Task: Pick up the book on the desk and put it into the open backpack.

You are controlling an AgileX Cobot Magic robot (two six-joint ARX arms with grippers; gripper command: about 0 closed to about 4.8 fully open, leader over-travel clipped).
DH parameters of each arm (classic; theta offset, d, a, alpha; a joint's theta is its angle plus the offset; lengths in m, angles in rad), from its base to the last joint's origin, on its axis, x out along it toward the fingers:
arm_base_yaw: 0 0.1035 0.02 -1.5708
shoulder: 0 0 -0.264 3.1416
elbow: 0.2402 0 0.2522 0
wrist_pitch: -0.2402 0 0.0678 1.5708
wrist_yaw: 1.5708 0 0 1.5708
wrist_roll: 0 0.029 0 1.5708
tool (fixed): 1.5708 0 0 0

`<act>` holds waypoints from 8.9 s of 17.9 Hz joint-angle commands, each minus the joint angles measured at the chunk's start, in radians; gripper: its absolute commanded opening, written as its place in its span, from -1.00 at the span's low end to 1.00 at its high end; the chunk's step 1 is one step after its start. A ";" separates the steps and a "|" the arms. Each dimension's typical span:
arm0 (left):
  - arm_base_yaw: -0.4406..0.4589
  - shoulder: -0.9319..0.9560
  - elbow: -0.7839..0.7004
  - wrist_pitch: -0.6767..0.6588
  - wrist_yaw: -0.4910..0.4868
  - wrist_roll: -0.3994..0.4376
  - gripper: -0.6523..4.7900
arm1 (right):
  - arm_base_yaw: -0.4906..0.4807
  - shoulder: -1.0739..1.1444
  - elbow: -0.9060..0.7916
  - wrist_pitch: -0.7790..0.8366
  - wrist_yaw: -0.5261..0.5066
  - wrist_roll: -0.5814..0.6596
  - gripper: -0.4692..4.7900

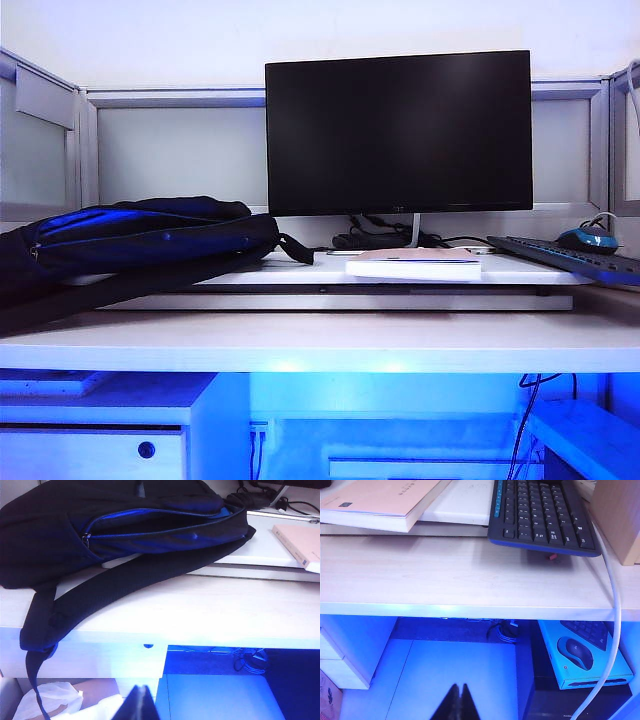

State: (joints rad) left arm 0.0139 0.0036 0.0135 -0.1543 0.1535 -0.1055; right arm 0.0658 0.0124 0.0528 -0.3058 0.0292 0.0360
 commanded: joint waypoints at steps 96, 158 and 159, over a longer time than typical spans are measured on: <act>-0.088 2.155 1.393 1.329 0.598 -1.448 -0.78 | 0.152 2.026 1.349 1.136 -0.558 1.282 -0.84; -0.061 0.870 1.044 0.050 0.224 0.072 0.32 | 0.046 0.707 0.992 -0.065 0.085 -0.087 0.54; -0.061 0.838 1.011 0.049 0.224 0.072 0.32 | 0.046 0.686 0.970 -0.065 0.085 -0.087 0.54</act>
State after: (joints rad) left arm -0.0483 0.8791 1.0557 -0.1120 0.3779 -0.0383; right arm 0.1108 0.7231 1.0431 -0.3817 0.1127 -0.0467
